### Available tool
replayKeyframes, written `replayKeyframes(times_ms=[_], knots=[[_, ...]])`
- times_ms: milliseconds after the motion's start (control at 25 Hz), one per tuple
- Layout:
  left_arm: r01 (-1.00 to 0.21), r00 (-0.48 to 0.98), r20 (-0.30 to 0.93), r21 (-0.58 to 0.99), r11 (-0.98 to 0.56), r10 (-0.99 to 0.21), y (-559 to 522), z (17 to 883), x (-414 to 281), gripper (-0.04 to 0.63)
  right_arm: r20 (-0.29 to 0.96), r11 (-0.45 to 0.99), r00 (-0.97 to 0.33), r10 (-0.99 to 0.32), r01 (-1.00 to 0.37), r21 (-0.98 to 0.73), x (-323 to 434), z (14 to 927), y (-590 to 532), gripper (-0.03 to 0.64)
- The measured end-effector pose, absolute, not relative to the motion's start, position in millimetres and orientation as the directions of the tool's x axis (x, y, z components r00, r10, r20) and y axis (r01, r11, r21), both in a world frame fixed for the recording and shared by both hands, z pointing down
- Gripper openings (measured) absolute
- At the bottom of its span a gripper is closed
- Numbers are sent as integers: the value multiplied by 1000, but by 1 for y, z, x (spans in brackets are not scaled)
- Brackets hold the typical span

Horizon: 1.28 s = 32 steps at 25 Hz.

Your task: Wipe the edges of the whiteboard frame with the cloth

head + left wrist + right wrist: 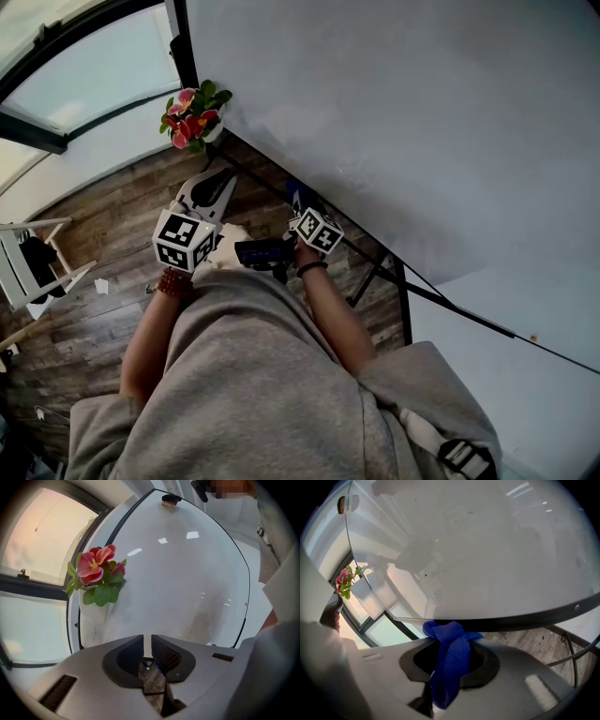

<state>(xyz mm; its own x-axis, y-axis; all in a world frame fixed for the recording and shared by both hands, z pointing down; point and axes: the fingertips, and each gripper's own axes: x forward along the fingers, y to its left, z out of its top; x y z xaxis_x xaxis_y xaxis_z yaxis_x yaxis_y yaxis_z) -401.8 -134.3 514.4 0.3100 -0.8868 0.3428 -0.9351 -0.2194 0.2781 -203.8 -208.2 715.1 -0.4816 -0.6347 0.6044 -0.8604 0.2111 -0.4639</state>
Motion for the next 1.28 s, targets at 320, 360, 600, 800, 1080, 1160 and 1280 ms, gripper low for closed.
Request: replayKeyframes(times_ms=[320,360,600,800,1080,1160,1280], knots=[[-935,322,349,264,-238,-880,-132,516,-408,58,597,201,-477,-645,-860,-469,-210,714,-208,111],[-935,321,349,263,-237,-880,-131,515,-409,58,601,197,-470,-646,-864,-464,-210,713,-208,110],[-942,297,355,261,-210,-887,-125,515,-424,58,582,215,-500,-641,-845,-489,-228,712,-212,110],[-948,268,357,264,-178,-895,-120,516,-443,58,576,230,-521,-630,-833,-503,-247,714,-214,110],[-953,226,363,275,-128,-904,-113,520,-460,58,585,240,-527,-616,-833,-498,-261,713,-218,110],[-954,222,365,273,-124,-904,-112,519,-461,58,592,235,-517,-618,-841,-488,-261,711,-219,110],[-955,209,367,274,-110,-906,-108,522,-473,58,593,236,-514,-620,-843,-483,-271,710,-219,110]])
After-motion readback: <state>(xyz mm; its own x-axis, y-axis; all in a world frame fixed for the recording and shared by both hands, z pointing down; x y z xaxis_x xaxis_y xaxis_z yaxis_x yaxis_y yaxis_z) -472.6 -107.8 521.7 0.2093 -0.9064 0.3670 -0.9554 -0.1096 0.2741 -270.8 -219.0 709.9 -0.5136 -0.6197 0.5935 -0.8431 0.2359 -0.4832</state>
